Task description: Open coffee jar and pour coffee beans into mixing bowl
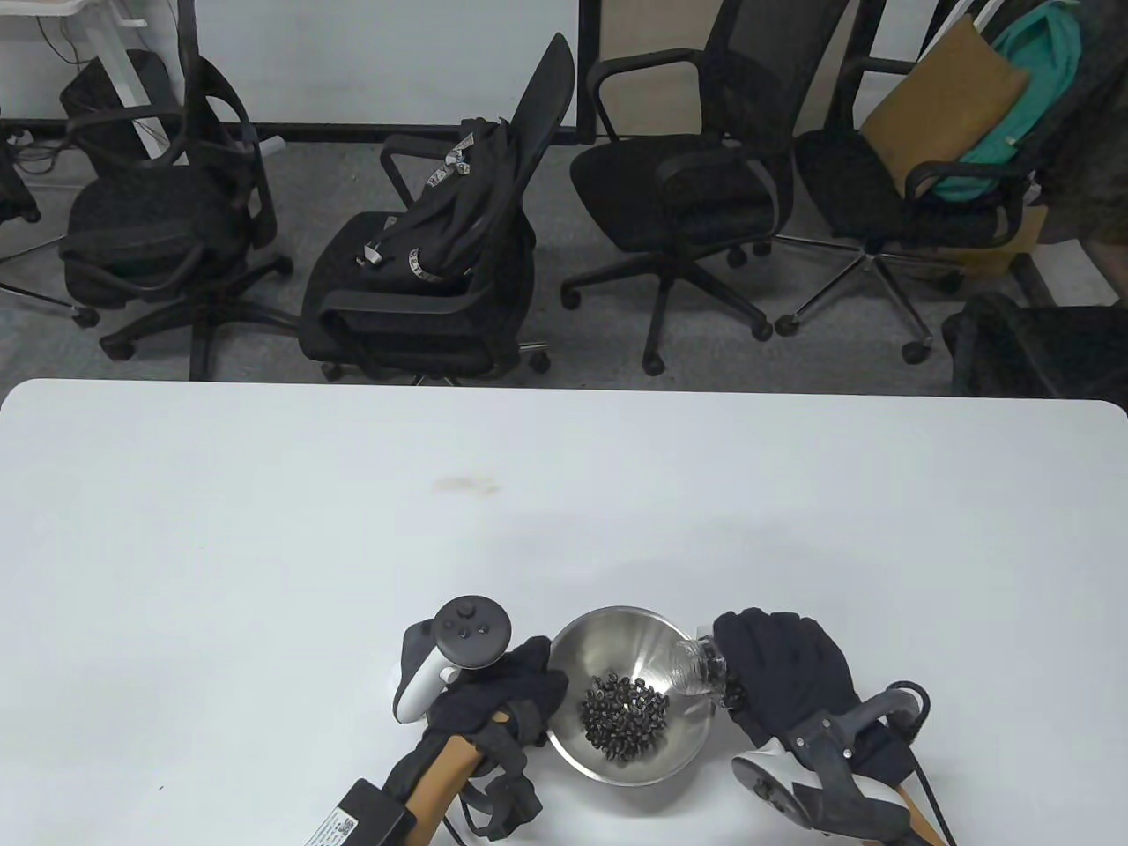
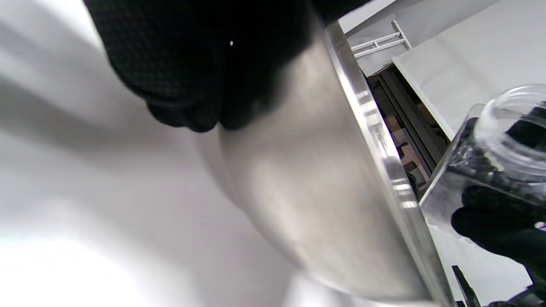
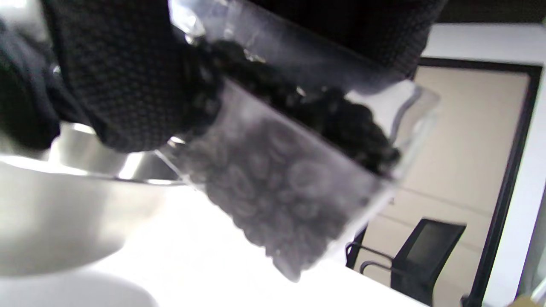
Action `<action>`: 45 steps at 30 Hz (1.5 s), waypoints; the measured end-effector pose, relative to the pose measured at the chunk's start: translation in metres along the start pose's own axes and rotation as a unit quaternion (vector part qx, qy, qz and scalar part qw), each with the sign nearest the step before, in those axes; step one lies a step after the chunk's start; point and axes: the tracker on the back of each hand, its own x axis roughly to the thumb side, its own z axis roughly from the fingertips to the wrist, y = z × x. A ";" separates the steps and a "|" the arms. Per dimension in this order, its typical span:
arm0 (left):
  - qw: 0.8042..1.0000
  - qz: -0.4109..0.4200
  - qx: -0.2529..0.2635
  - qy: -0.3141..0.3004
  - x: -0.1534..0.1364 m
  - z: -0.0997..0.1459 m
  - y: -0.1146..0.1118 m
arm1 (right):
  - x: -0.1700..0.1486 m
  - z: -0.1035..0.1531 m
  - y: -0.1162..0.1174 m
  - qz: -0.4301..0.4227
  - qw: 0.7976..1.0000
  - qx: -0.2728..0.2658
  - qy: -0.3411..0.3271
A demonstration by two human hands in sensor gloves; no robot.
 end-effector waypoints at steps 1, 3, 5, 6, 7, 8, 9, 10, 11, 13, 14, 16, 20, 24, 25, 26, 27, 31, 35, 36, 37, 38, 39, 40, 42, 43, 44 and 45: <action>1.000 0.002 0.001 0.000 0.000 0.000 0.000 | -0.002 0.000 0.000 -0.017 1.000 0.000 0.009; 1.000 0.005 0.004 0.002 -0.001 0.001 0.002 | -0.009 0.003 0.003 -0.060 0.998 -0.003 0.026; 1.000 0.010 0.009 0.005 -0.002 0.002 0.003 | -0.016 0.007 0.009 -0.108 0.993 -0.008 0.040; 1.000 0.012 0.012 0.007 -0.003 0.002 0.005 | -0.020 0.011 0.013 -0.137 0.989 -0.012 0.050; 1.000 0.014 0.014 0.008 -0.004 0.002 0.006 | -0.023 0.013 0.017 -0.159 0.986 -0.013 0.057; 1.000 0.017 0.017 0.010 -0.005 0.002 0.007 | -0.026 0.017 0.022 -0.185 0.981 -0.016 0.065; 1.000 0.019 0.019 0.011 -0.005 0.002 0.008 | -0.028 0.020 0.026 -0.200 0.977 -0.019 0.071; 0.999 0.024 0.022 0.013 -0.006 0.002 0.009 | -0.031 0.024 0.032 -0.219 0.972 -0.024 0.077; 0.999 0.026 0.025 0.014 -0.007 0.003 0.011 | -0.033 0.026 0.035 -0.231 0.969 -0.022 0.081; 0.999 0.033 0.034 0.018 -0.009 0.003 0.013 | -0.036 0.029 0.039 -0.247 0.965 -0.016 0.082; 0.998 0.037 0.040 0.019 -0.010 0.003 0.014 | -0.037 0.032 0.041 -0.257 0.963 -0.018 0.085; 0.998 0.043 0.050 0.025 -0.013 0.002 0.017 | -0.038 0.033 0.042 -0.275 0.957 -0.019 0.088; 0.994 0.065 0.074 0.041 -0.019 -0.003 0.023 | -0.037 0.035 0.044 -0.293 0.952 -0.019 0.085; 0.989 0.101 0.095 0.052 -0.022 -0.011 0.031 | -0.035 0.037 0.045 -0.300 0.950 -0.021 0.083; 0.987 0.110 0.102 0.058 -0.022 -0.013 0.033 | -0.035 0.037 0.045 -0.302 0.949 -0.021 0.083; 0.985 0.118 0.110 0.068 -0.022 -0.016 0.036 | -0.035 0.037 0.044 -0.304 0.949 -0.021 0.083; 0.982 0.129 0.117 0.077 -0.022 -0.019 0.040 | -0.035 0.037 0.044 -0.305 0.948 -0.021 0.084; 0.971 0.159 0.148 0.103 -0.021 -0.031 0.053 | -0.036 0.038 0.044 -0.306 0.948 -0.024 0.084; 0.953 0.192 0.187 0.139 -0.024 -0.047 0.066 | -0.038 0.039 0.043 -0.306 0.948 -0.026 0.088; 0.950 0.198 0.194 0.147 -0.025 -0.050 0.069 | -0.039 0.039 0.043 -0.306 0.947 -0.027 0.089; 0.945 0.202 0.203 0.157 -0.027 -0.054 0.072 | -0.039 0.039 0.043 -0.305 0.948 -0.027 0.089; 0.943 0.203 0.206 0.163 -0.028 -0.056 0.073 | -0.040 0.039 0.043 -0.304 0.948 -0.027 0.089; 0.940 0.203 0.211 0.173 -0.031 -0.059 0.075 | -0.040 0.039 0.043 -0.303 0.949 -0.027 0.087; 0.938 0.204 0.215 0.180 -0.032 -0.060 0.077 | -0.040 0.039 0.043 -0.303 0.949 -0.027 0.087; 0.934 0.206 0.221 0.193 -0.036 -0.065 0.080 | -0.041 0.039 0.042 -0.306 0.948 -0.027 0.087; 0.932 0.208 0.221 0.197 -0.038 -0.067 0.081 | -0.041 0.039 0.042 -0.307 0.947 -0.027 0.087; 0.932 0.208 0.219 0.202 -0.039 -0.069 0.082 | -0.041 0.039 0.042 -0.306 0.948 -0.028 0.086; 0.931 0.209 0.219 0.205 -0.040 -0.069 0.083 | -0.041 0.039 0.042 -0.306 0.948 -0.029 0.086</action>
